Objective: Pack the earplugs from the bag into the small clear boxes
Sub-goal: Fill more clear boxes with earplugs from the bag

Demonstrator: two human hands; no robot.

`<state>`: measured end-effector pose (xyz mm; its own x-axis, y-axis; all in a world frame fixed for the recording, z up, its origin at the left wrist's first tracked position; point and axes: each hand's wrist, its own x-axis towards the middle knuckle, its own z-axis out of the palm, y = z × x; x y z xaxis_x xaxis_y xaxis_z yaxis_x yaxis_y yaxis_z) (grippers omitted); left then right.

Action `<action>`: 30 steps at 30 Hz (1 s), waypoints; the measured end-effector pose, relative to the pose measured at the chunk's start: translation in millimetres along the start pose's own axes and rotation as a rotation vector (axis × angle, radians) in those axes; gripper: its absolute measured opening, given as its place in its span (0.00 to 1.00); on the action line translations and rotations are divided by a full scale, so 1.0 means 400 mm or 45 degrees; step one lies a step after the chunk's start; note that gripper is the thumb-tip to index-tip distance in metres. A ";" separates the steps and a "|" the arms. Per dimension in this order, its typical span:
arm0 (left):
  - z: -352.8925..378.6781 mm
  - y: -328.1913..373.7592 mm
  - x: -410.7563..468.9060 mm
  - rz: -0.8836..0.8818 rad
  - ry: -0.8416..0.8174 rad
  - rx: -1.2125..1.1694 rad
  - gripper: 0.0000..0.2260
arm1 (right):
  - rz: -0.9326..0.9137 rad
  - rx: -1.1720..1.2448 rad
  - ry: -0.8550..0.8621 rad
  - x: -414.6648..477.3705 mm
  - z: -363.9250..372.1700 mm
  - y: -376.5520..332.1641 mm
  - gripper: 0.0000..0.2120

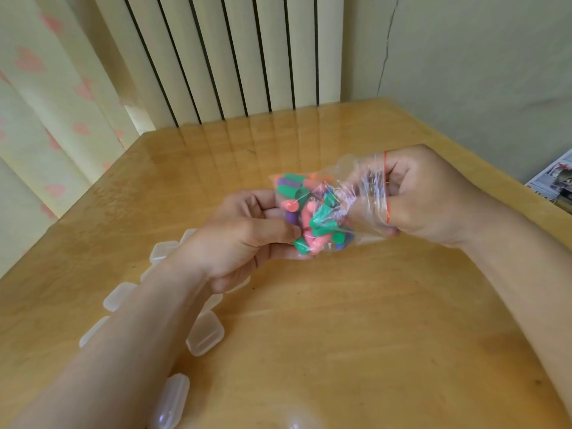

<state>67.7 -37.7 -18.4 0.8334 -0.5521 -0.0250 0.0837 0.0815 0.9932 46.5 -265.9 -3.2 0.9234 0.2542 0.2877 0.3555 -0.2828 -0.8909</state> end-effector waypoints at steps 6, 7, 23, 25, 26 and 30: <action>0.001 0.004 -0.003 0.018 0.054 0.054 0.18 | 0.000 0.036 -0.072 0.003 -0.006 0.015 0.07; 0.002 0.004 -0.003 0.014 0.086 0.068 0.21 | 0.005 0.035 -0.101 0.003 -0.005 0.016 0.09; -0.003 0.001 0.005 -0.035 0.099 -0.008 0.18 | 0.051 -0.020 -0.027 0.000 0.001 -0.002 0.09; -0.005 -0.001 0.007 -0.037 0.115 0.024 0.18 | 0.041 -0.050 0.037 0.001 -0.001 -0.004 0.10; -0.006 -0.002 0.008 -0.044 0.127 0.043 0.19 | 0.039 -0.051 0.053 0.000 0.000 -0.006 0.11; -0.004 -0.001 0.008 -0.074 0.145 0.063 0.25 | 0.011 0.012 -0.002 -0.006 0.005 -0.011 0.03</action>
<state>71.3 -38.3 -19.1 0.8847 -0.4568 -0.0929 0.1093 0.0095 0.9940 42.3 -263.4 -0.7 0.9262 0.2529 0.2795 0.3460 -0.2764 -0.8966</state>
